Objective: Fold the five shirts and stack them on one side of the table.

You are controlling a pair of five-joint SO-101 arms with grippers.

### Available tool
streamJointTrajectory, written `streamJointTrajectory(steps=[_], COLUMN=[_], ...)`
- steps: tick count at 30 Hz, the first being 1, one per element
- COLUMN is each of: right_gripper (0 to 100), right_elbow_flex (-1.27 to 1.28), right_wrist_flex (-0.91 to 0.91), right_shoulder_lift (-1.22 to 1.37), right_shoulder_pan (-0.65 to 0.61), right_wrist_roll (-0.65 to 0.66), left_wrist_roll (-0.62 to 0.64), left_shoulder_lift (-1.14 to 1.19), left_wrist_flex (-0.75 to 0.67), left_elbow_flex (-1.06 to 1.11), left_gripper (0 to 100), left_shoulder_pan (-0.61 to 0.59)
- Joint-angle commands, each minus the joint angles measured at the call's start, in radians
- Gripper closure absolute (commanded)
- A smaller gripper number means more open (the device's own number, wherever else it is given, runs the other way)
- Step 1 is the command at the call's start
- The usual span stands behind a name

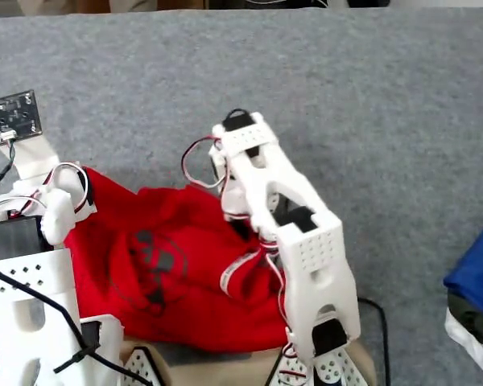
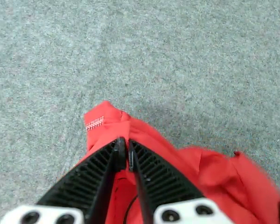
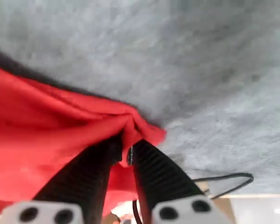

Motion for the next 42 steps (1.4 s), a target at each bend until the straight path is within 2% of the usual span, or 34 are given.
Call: streamJointTrajectory(steps=[1,8,11,18,27,30,36,42], right_gripper=[98.7,76.7,71.9,73.7,82.6,83.9,83.9,84.3], right_elbow_flex=[0.079,0.14,0.143,0.082,0.025,0.021,-0.036,-0.048], right_wrist_flex=[0.026,0.026,0.026,0.023,-0.153,-0.141,0.0,0.009], right_shoulder_lift=[-0.045,-0.206,-0.305,-0.473,-0.329,-0.226,-0.087,-0.001], right_shoulder_pan=[-0.067,-0.088,-0.081,-0.031,0.099,0.081,0.018,0.013], right_wrist_roll=[0.026,0.032,0.032,0.029,0.025,0.025,0.025,0.028], left_wrist_roll=[-0.008,-0.008,-0.008,-0.008,-0.006,-0.006,-0.005,-0.005], left_shoulder_lift=[-0.002,-0.007,-0.007,-0.008,-0.008,-0.008,-0.008,-0.008], left_wrist_flex=[-0.017,-0.012,-0.012,-0.012,-0.011,-0.011,-0.012,-0.012], left_elbow_flex=[-0.012,-0.012,-0.012,-0.012,-0.012,-0.012,-0.012,-0.012], left_gripper=[98,98,98,98,98,98,98,98], left_shoulder_pan=[-0.005,-0.009,-0.009,-0.009,-0.009,-0.009,-0.003,-0.008])
